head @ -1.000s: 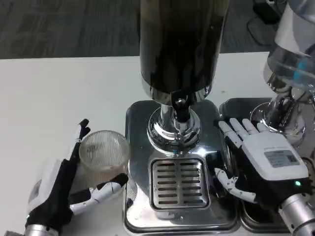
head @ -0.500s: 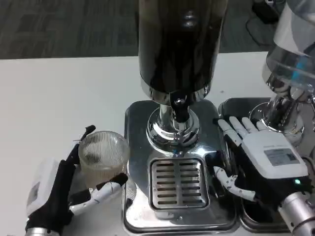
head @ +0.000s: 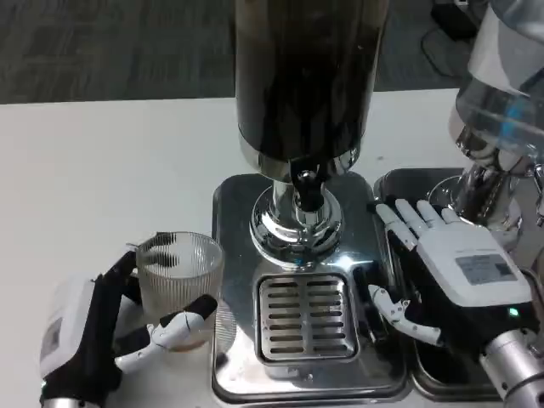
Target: Grasp the cup under the faucet to collect the drink, then remove the cup.
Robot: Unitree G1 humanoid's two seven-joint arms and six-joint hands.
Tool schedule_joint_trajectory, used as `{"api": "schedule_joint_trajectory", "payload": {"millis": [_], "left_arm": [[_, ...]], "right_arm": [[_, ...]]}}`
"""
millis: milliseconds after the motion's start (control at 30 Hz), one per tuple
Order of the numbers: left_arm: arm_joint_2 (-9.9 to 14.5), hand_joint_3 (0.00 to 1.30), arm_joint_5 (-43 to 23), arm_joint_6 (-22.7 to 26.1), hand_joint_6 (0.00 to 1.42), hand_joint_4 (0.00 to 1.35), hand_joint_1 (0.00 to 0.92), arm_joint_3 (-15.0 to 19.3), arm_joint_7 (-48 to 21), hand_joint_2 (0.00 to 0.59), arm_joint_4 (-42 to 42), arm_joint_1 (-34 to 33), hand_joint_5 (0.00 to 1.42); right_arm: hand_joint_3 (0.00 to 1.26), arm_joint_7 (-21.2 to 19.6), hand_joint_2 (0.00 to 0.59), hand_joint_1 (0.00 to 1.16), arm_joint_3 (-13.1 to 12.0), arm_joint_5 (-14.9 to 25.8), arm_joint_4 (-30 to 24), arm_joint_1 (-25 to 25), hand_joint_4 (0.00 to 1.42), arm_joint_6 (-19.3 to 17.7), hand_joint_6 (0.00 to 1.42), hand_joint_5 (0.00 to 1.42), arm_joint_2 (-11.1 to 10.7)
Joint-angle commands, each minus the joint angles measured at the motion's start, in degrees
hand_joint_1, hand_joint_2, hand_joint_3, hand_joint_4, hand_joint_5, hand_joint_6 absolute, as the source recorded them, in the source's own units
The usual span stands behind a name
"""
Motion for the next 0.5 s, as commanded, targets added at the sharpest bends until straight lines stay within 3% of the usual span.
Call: {"api": "schedule_joint_trajectory", "payload": {"millis": [33,500], "left_arm": [[-0.2,0.36,0.7,-0.6,0.69,0.44,0.432,-0.1,1.1,0.108,-0.4,0.4,0.68],[0.2,0.36,6.2,-0.2,0.68,0.43,0.451,0.4,8.0,0.125,-2.2,0.9,0.67]], "right_arm": [[0.04,0.4,0.471,0.24,-0.6,0.5,-0.4,-0.4,0.00,0.0,0.02,0.00,-0.4],[0.04,-0.4,0.470,0.23,-0.6,0.6,0.2,-0.4,0.00,0.0,0.03,0.00,0.0]]}}
